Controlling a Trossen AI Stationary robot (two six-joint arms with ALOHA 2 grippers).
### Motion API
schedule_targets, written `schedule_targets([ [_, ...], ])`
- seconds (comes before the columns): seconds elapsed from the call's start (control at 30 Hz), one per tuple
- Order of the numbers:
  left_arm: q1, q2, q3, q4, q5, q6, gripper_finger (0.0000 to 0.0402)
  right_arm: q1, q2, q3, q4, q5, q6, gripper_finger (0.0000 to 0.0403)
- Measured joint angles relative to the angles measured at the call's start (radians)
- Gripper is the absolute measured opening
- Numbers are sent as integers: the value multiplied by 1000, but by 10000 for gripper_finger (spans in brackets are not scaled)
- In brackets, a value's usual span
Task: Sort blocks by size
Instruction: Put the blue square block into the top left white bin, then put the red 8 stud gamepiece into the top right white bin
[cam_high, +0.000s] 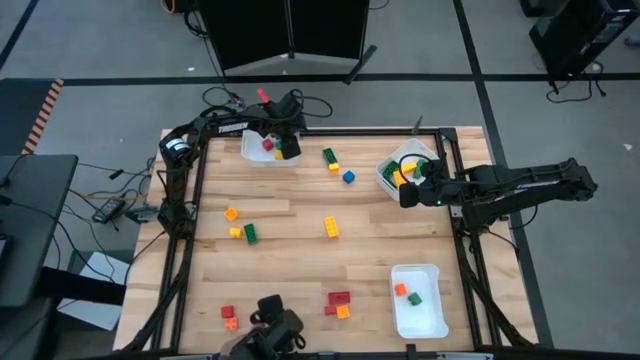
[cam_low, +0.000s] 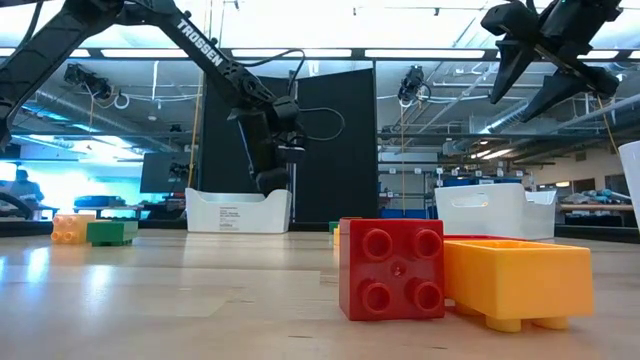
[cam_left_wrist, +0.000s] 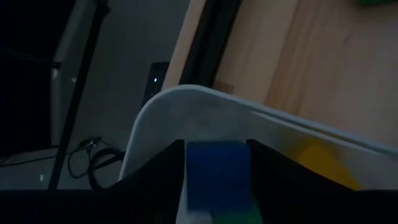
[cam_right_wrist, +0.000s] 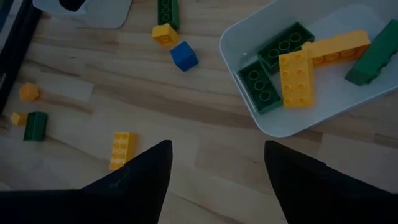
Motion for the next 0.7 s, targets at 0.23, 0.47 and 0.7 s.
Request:
schedule_targets([
  [0.23, 0, 0, 0, 3, 1, -2, 228, 0, 0, 0, 0, 0, 0, 265],
  [0.47, 0, -2, 4, -14, -11, -44, 233, 0, 0, 0, 0, 0, -1, 268],
  [0.7, 0, -3, 132, -217, -11, -134, 234, 0, 0, 0, 0, 0, -5, 266],
])
